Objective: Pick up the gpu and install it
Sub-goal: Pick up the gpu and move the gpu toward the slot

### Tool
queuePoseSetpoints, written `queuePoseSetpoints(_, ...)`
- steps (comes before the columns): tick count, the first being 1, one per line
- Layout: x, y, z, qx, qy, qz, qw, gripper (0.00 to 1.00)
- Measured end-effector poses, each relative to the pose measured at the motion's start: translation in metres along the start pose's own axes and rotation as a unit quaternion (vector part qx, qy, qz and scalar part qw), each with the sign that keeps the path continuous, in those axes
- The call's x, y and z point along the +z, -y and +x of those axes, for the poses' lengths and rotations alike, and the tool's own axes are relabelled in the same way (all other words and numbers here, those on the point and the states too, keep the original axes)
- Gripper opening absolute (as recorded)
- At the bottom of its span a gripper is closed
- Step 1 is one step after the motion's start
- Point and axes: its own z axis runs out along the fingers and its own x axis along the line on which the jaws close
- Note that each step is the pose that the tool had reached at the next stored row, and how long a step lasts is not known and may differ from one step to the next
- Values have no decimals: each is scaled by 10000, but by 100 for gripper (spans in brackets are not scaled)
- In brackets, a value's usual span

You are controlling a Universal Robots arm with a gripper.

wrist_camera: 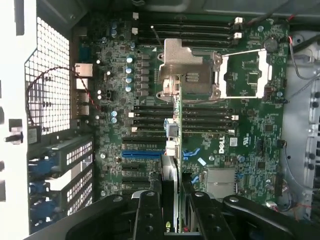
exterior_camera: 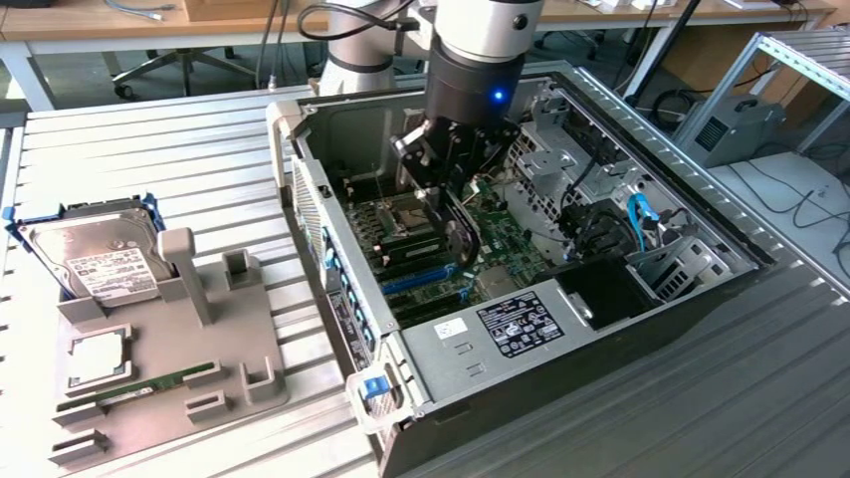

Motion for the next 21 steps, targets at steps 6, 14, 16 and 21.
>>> queuePoseSetpoints(6,6,2,-35,-389,1,-11,9992,26)
queuePoseSetpoints(14,17,5,-105,-841,2,-23,9965,26)
queuePoseSetpoints(16,21,6,-127,-937,3,-26,9956,26)
queuePoseSetpoints(21,33,11,-218,-1140,4,-32,9935,26)
